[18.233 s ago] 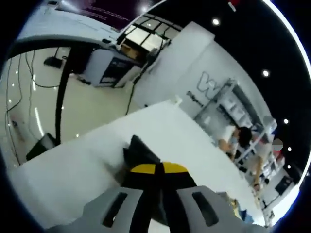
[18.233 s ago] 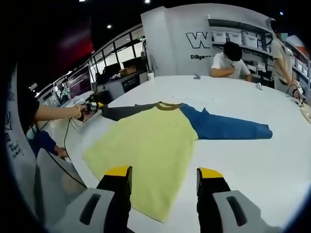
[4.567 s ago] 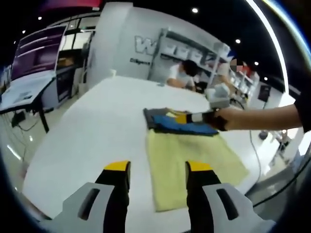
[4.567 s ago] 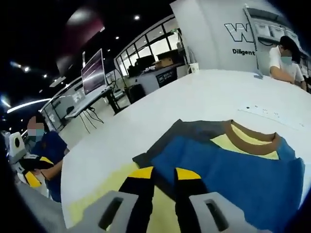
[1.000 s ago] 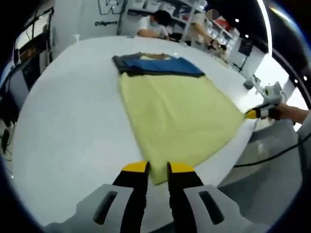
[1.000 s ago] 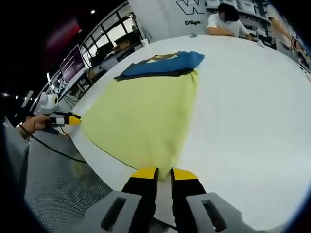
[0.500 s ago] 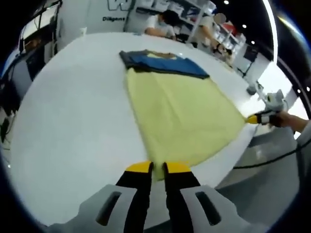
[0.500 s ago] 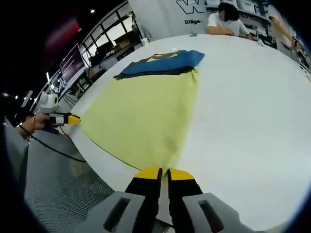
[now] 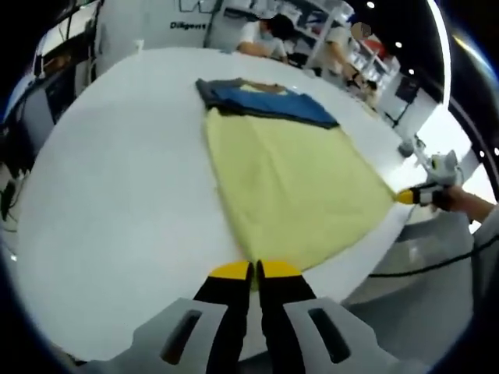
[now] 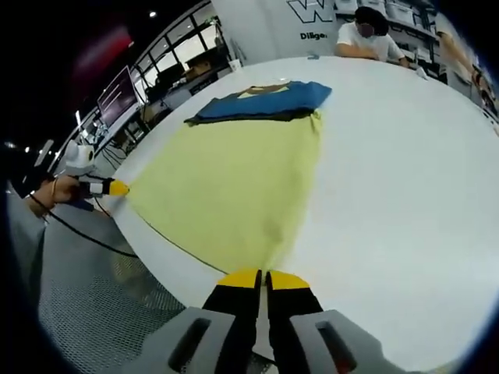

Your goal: Fold the garment on the visible template until the final outline fits inside the template.

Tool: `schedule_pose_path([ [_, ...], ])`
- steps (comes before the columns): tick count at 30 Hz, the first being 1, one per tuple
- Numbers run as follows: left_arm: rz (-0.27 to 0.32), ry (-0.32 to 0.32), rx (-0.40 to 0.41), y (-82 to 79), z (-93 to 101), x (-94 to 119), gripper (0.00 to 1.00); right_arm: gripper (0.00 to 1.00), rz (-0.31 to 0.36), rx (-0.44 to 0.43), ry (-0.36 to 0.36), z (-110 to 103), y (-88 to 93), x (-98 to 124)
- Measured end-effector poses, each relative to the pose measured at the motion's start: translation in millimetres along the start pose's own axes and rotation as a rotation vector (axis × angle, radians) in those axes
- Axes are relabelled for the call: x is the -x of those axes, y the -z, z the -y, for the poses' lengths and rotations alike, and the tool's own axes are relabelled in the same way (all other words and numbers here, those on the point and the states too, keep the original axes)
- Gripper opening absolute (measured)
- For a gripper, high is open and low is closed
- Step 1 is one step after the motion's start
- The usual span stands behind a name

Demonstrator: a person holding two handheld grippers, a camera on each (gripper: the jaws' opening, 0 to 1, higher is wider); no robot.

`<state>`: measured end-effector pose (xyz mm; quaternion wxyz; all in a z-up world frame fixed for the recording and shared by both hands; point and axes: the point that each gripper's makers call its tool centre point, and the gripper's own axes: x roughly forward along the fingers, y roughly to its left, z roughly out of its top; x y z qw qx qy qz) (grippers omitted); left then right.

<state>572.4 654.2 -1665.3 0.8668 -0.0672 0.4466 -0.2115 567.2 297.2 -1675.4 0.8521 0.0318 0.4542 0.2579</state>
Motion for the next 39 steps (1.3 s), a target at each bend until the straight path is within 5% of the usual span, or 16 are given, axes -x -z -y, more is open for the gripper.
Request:
schedule_pose_path([
  [9,0.021,-0.008,-0.028,-14.5,8.6,24.3,0.00,0.00,0.053,0.037,-0.070,-20.4,-27.8,34.0],
  [12,0.026,0.057,-0.059,-25.2,28.5,44.4,0.00,0.00,0.070,0.046,-0.094,-27.3,-34.4,45.6],
  [15,0.014,0.056,-0.081,-24.6,31.2,60.7,0.00,0.00,0.081,0.044,-0.117,-35.0,-36.6,60.3],
  [30,0.013,0.028,0.046,19.3,35.0,105.1,0.00,0.00,0.052,-0.076,-0.205,-72.7,-1.2,98.3],
  [35,0.090,-0.009,0.050,3.8,29.0,98.8,0.00,0.00,0.101,-0.167,-0.220,-66.5,-14.7,96.5],
  [39,0.148,-0.020,-0.015,-24.1,25.8,92.3,0.00,0.00,0.182,-0.080,-0.174,-57.7,-47.2,93.4],
])
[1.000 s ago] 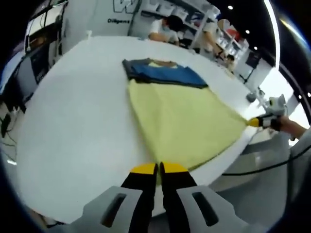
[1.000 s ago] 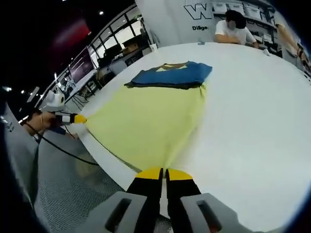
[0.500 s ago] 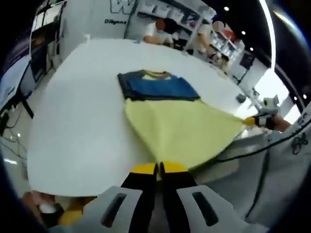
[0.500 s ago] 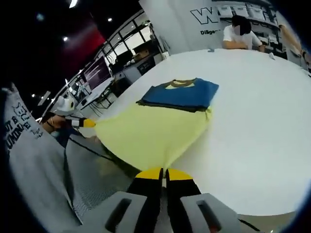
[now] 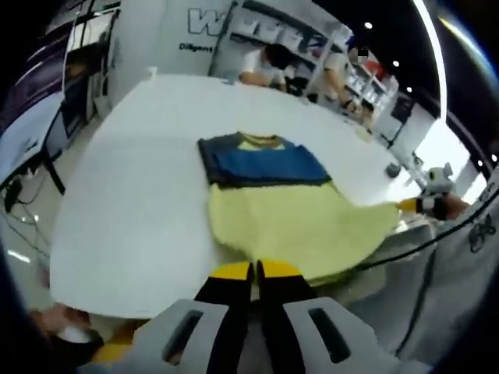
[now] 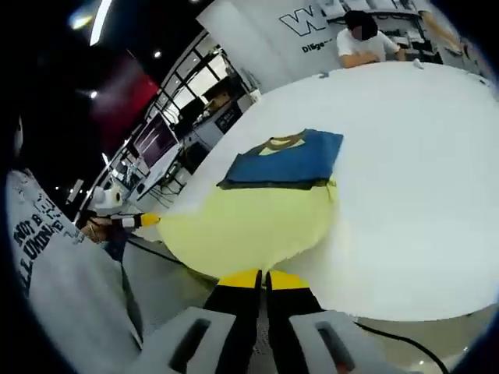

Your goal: Fold the garment on the visible template until the final outline fits inside the template.

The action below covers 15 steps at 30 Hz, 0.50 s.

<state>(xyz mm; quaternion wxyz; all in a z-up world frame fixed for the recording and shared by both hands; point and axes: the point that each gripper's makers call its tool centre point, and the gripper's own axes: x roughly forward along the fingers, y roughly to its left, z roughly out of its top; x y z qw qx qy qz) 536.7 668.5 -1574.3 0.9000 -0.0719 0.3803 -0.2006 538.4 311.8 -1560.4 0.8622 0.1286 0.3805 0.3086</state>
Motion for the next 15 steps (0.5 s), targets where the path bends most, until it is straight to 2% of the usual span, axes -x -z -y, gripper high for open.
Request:
schedule_pose_path([
  [4,0.065,-0.007,-0.014,-29.5,-6.7,-9.2,0.00,0.00,0.088,0.040,0.002,-1.7,-36.8,-7.5],
  [6,0.095,-0.010,-0.036,-45.3,-7.5,-10.7,0.00,0.00,0.133,0.082,0.021,5.9,-54.7,-13.5],
  [8,0.113,-0.016,-0.046,-56.7,-7.0,-13.2,0.00,0.00,0.141,0.066,0.032,10.0,-63.2,-18.4],
  [10,0.137,-0.023,-0.049,-69.6,-9.0,-16.4,0.00,0.00,0.179,0.086,0.043,10.2,-80.2,-22.2],
  [11,0.148,-0.025,-0.051,-74.7,-9.9,-17.5,0.00,0.00,0.183,0.089,0.047,12.1,-83.1,-23.7],
  [15,0.173,-0.024,-0.072,-92.5,-15.2,-24.4,0.00,0.00,0.217,0.081,0.069,28.4,-102.8,-30.8],
])
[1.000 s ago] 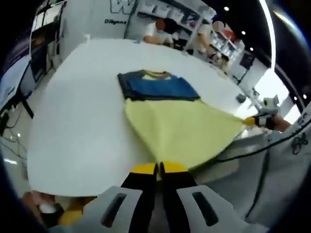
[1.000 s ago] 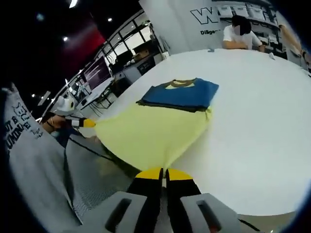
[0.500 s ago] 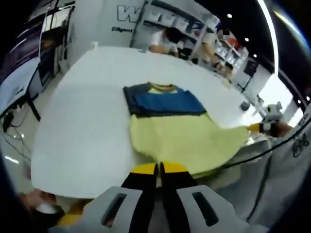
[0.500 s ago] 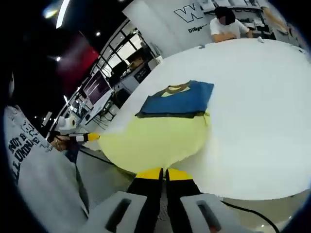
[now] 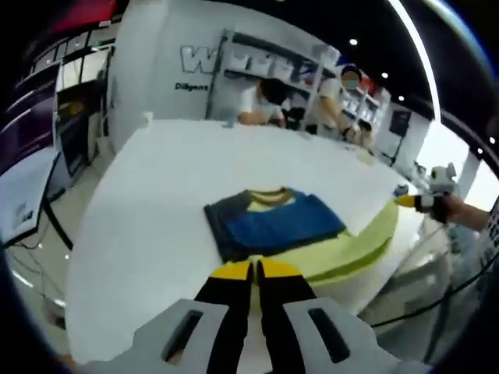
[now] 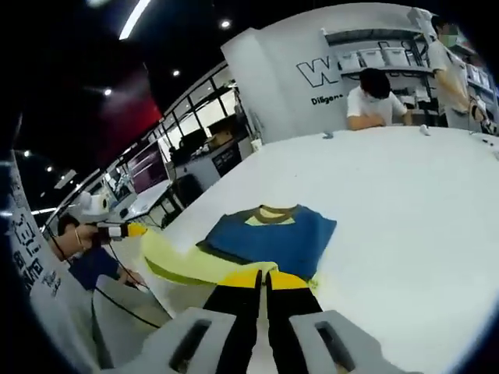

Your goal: Fold the garment on the visible template until the final outline fits inside the template.

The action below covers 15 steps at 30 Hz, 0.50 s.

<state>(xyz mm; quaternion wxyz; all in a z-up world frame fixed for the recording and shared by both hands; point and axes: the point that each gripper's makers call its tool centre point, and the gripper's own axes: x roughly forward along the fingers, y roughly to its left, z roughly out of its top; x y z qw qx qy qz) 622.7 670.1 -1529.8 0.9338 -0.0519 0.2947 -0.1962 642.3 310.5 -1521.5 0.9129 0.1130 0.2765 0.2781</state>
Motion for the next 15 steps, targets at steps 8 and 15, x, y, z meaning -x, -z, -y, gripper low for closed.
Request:
schedule_pose_path([
  [8,0.028,0.007,-0.046,-25.0,-5.5,-31.8,0.00,0.00,0.069,-0.110,-0.037,12.0,-29.5,-17.9],
  [15,0.089,-0.017,-0.047,-58.2,-25.5,-63.1,0.00,0.00,0.094,-0.078,-0.034,24.6,-55.5,-40.4],
])
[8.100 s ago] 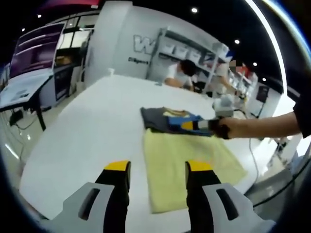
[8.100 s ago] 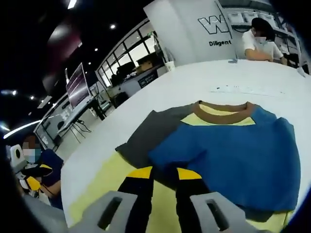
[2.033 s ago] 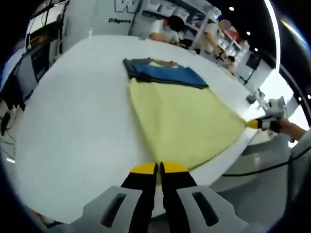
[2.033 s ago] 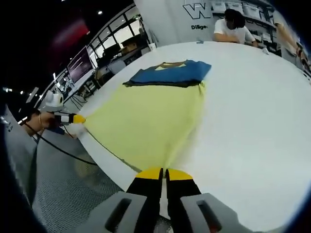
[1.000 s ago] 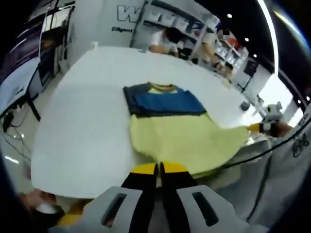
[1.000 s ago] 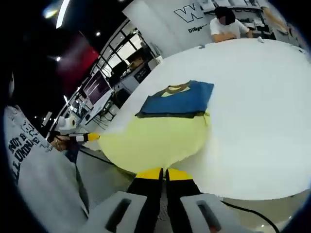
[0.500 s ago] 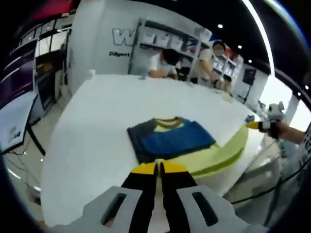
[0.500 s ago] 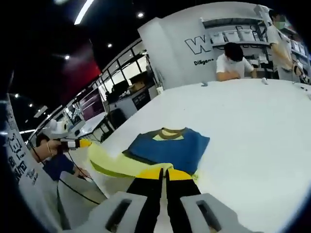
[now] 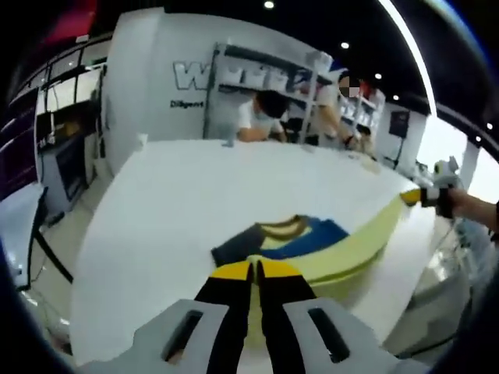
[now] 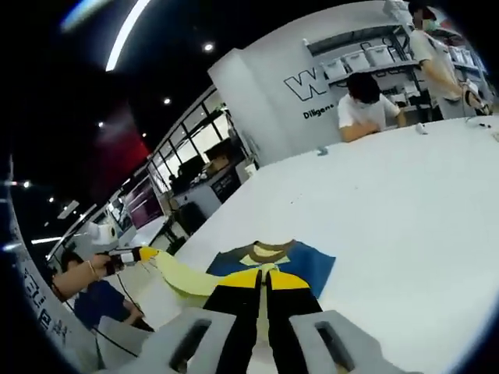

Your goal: Fold the garment on the visible template until the final outline fits inside the template.

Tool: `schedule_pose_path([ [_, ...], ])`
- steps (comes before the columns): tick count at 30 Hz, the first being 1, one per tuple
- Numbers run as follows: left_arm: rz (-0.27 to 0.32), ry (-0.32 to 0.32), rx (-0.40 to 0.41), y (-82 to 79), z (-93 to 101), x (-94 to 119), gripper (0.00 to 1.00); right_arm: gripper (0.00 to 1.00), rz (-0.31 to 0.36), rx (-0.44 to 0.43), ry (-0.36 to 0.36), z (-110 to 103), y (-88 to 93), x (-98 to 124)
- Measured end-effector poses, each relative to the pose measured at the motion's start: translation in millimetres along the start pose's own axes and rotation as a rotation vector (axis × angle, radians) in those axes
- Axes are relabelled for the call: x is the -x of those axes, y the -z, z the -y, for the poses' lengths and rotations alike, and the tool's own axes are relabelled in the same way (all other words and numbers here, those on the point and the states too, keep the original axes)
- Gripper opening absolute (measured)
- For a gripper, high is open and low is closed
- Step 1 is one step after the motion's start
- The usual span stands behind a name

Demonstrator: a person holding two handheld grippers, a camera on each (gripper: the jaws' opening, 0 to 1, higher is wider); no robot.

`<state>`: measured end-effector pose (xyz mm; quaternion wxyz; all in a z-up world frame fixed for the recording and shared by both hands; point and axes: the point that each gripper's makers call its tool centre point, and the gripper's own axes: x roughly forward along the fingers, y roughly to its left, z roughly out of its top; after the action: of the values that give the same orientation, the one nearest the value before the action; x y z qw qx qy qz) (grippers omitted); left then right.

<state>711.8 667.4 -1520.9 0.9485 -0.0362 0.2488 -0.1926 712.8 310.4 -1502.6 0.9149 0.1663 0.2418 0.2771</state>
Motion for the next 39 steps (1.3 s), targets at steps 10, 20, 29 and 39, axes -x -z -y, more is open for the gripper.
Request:
schedule_pose_path([
  [10,0.010,-0.017,-0.017,-19.1,-15.8,-39.3,0.00,0.00,-0.001,0.016,0.015,21.5,-16.8,-27.3],
  [20,-0.037,-0.082,-0.047,5.4,-42.2,-95.1,0.00,0.00,-0.067,0.015,0.060,60.4,-1.5,-81.7],
  [29,-0.079,-0.162,0.064,36.9,-67.8,-135.9,0.00,0.00,-0.115,0.017,0.135,97.2,21.6,-116.0],
  [39,-0.104,-0.100,-0.024,47.9,-71.6,-153.8,0.01,0.00,-0.213,0.110,0.198,116.7,46.5,-128.9],
])
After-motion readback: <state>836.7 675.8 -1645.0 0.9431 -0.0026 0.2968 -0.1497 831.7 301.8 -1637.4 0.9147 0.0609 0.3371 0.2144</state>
